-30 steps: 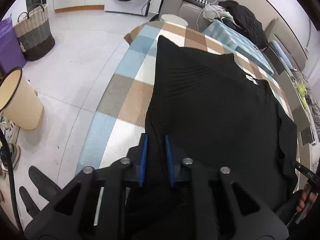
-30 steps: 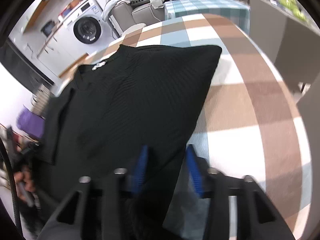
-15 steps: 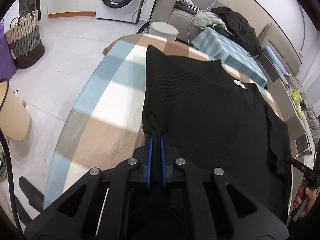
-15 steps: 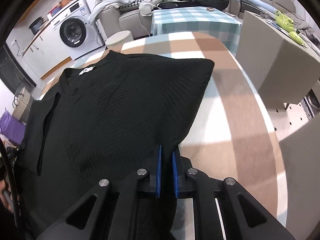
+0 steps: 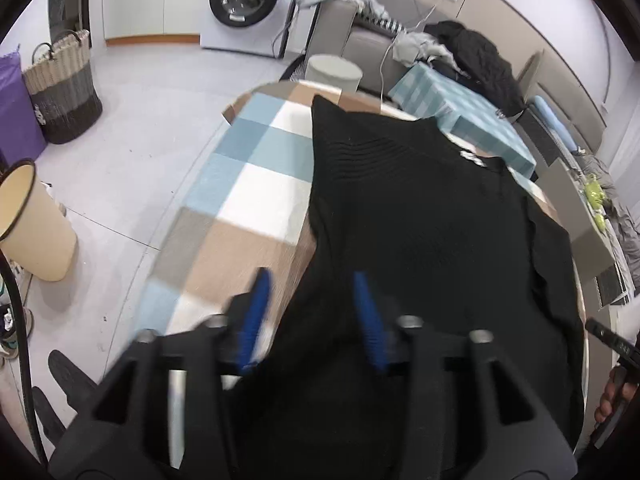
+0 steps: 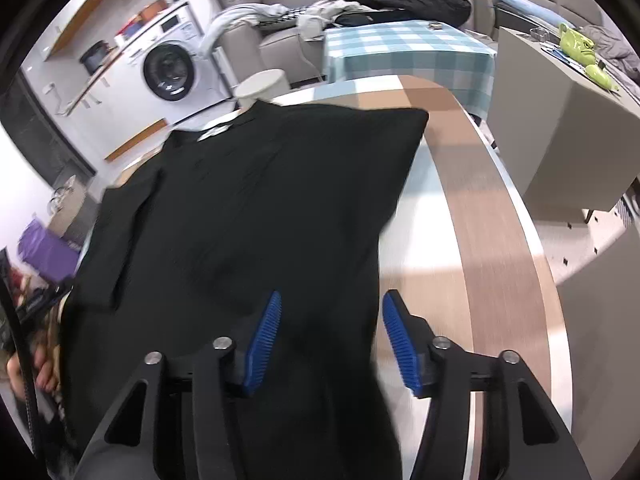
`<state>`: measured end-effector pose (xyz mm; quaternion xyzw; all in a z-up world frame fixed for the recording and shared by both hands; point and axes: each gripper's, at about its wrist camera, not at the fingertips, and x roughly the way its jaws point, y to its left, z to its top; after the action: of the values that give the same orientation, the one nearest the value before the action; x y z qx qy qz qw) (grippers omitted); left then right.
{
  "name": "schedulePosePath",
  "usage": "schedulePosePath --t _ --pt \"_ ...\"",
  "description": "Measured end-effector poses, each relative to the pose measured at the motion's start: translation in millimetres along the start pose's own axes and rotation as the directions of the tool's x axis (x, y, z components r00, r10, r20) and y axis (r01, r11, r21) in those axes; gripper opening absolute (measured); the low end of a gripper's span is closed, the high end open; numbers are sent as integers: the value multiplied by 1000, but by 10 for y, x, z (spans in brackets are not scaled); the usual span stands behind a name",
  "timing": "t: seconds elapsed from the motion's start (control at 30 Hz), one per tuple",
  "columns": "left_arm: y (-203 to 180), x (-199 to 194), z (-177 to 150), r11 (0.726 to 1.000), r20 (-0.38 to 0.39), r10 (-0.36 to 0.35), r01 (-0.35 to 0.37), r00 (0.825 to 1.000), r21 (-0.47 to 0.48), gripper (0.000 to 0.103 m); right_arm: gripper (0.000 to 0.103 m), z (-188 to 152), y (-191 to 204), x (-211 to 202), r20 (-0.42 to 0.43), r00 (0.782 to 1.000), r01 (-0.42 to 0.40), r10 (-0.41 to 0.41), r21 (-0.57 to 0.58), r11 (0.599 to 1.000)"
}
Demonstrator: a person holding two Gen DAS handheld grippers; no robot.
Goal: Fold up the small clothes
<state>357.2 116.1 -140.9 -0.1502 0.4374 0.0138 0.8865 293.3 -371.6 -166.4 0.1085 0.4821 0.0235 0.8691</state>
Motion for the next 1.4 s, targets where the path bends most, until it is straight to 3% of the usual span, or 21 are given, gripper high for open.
schedulePosePath --t 0.03,0.2,0.37,0.6,0.8,1.03,1.17,1.27,1.33,1.37,1.4 --pt "27 -128 -73 1000 15 -7 7 1000 4 66 71 -130 -4 -122 2 1000 -13 13 0 1000" --pt "180 -714 -567 999 52 11 -13 999 41 78 76 -727 -83 -611 31 996 -81 81 6 997" --pt "369 -1149 -1116 997 68 41 -46 997 69 78 76 -1351 -221 -1030 62 994 -95 94 24 995" --pt "667 -1532 -1778 994 49 91 -94 995 61 78 76 -1943 -396 -1260 55 994 -93 91 35 995" --pt "814 -1638 -2157 990 3 119 -119 993 71 78 75 -2255 -466 -1283 50 994 -99 98 15 995" --pt "729 -1664 -2364 979 -17 148 -144 989 146 77 74 -2440 -455 -1253 40 995 -91 92 -18 996" --pt "695 -1602 -2388 980 -43 135 -127 990 157 63 73 -2503 -452 -1262 53 994 -93 94 -34 995" --pt "661 -1595 -2380 977 -26 133 -127 991 171 51 63 -2538 -425 -1231 61 994 -88 92 -60 994" --pt "659 -1600 -2354 978 -16 129 -124 992 170 24 52 -2544 -411 -1194 70 996 -55 61 -75 996" --pt "671 -1611 -2354 979 -10 124 -120 992 163 15 48 -2547 -406 -1184 72 996 -49 55 -81 996" --pt "674 -1611 -2333 981 -9 116 -113 993 160 8 37 -2549 -399 -1158 74 996 -36 43 -90 995"
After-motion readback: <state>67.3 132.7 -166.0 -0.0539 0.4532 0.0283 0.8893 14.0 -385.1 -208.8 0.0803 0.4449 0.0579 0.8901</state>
